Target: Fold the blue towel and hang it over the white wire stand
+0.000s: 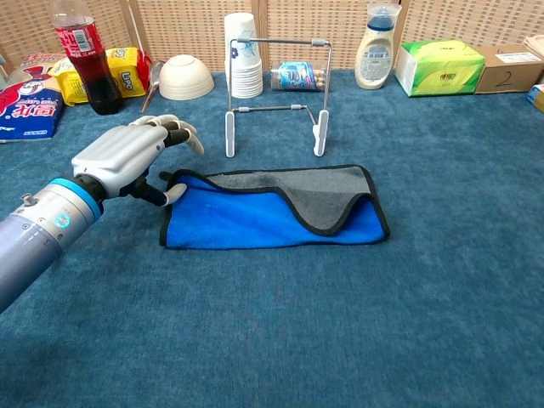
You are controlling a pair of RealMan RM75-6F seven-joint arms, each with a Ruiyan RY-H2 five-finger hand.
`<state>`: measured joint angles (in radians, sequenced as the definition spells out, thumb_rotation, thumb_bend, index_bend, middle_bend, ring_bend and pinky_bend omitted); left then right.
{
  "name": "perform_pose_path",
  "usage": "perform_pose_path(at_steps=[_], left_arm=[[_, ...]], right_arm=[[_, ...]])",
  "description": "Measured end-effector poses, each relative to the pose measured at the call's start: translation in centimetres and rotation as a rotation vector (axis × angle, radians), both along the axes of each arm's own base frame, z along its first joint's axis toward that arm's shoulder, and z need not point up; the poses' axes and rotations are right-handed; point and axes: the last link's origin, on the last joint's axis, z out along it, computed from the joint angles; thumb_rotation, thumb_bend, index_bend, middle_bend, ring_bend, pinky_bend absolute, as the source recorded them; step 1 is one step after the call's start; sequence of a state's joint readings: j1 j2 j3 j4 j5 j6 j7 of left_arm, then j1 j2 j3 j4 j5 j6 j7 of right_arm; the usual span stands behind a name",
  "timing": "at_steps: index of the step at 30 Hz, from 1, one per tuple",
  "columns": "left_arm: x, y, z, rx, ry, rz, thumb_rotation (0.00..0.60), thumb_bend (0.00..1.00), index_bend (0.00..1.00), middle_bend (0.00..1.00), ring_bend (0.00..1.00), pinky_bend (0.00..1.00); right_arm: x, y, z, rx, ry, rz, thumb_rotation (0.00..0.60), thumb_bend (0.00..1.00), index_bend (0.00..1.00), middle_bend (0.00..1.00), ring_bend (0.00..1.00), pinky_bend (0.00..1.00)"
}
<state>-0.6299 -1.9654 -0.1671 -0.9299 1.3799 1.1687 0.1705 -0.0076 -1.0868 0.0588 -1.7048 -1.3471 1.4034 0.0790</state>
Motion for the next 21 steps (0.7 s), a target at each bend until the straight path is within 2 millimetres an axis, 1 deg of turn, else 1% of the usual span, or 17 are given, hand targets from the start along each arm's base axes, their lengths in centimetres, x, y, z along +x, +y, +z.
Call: perform_pose_path(at_steps=[12, 21], left_arm=[[-0.02, 0.54, 0.41, 0.008, -0.023, 0.017, 0.600, 0.32, 0.30, 0.20, 0.01, 0.00], [0.03, -0.36, 0.99, 0.001, -0.042, -0.011, 0.600, 0.32, 0.30, 0.21, 0.01, 0.00]], right_arm=[[0.16, -0.10, -0.07, 0.003, 0.001, 0.002, 0.600, 0.36, 0.07, 0.12, 0.04, 0.00], [0.23, -0.18, -0.06, 0.004, 0.001, 0.003, 0.600, 0.36, 0.07, 0.12, 0.04, 0.00]])
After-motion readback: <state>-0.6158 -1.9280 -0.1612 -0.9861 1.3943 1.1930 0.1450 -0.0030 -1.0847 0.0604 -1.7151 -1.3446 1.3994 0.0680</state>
